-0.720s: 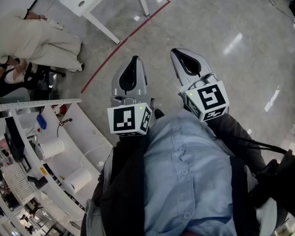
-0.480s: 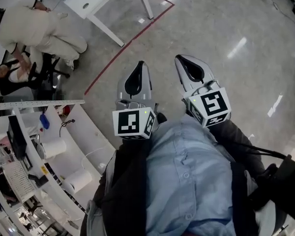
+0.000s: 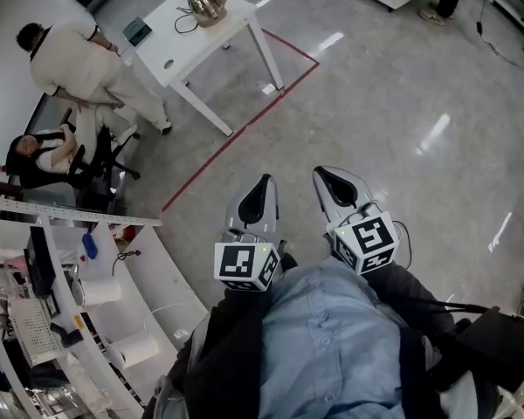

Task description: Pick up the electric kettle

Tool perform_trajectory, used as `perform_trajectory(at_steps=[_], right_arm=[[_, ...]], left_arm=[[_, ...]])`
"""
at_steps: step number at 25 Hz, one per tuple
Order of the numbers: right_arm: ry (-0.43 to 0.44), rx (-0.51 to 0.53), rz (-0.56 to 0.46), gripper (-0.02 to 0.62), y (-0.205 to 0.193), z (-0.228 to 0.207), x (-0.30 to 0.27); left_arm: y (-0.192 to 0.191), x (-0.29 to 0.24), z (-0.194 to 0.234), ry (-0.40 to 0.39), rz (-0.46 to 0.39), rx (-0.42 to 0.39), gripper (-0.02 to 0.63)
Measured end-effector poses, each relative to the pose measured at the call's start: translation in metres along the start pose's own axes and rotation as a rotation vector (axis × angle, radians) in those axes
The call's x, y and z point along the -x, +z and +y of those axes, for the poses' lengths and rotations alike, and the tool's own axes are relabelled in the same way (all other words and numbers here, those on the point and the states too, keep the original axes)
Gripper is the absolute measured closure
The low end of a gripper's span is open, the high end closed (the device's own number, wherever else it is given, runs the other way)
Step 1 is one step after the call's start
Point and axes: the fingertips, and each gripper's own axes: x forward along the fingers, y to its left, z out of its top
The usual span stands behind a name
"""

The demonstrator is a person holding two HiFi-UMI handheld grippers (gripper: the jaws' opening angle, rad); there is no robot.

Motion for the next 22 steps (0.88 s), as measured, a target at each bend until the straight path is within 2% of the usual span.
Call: perform_trajectory(at_steps=[5, 9, 16, 22], right_arm=[[0.002, 0.012, -0.006, 0.571, 0.0, -0.03, 0.008], [0.001, 0.002, 0.013, 0.571, 0.002, -0.043, -0.003], [0.052, 0.015, 0.07, 0.571, -0.014, -0.044, -0.059], [0.099, 0.075, 0.113, 0.571, -0.003, -0.036, -0.145]], left_arm=[[-0.008, -0.02, -0.028, -0.024, 0.026, -0.019, 0.604], [-0.008, -0.033, -0.023, -0.011, 0.043, -0.008, 0.604], [-0.018, -0.065, 0.023, 0.01, 0.038, 0.059, 0.604], [0.0, -0.109, 0.099, 0.031, -0.035, 0.094, 0.604]])
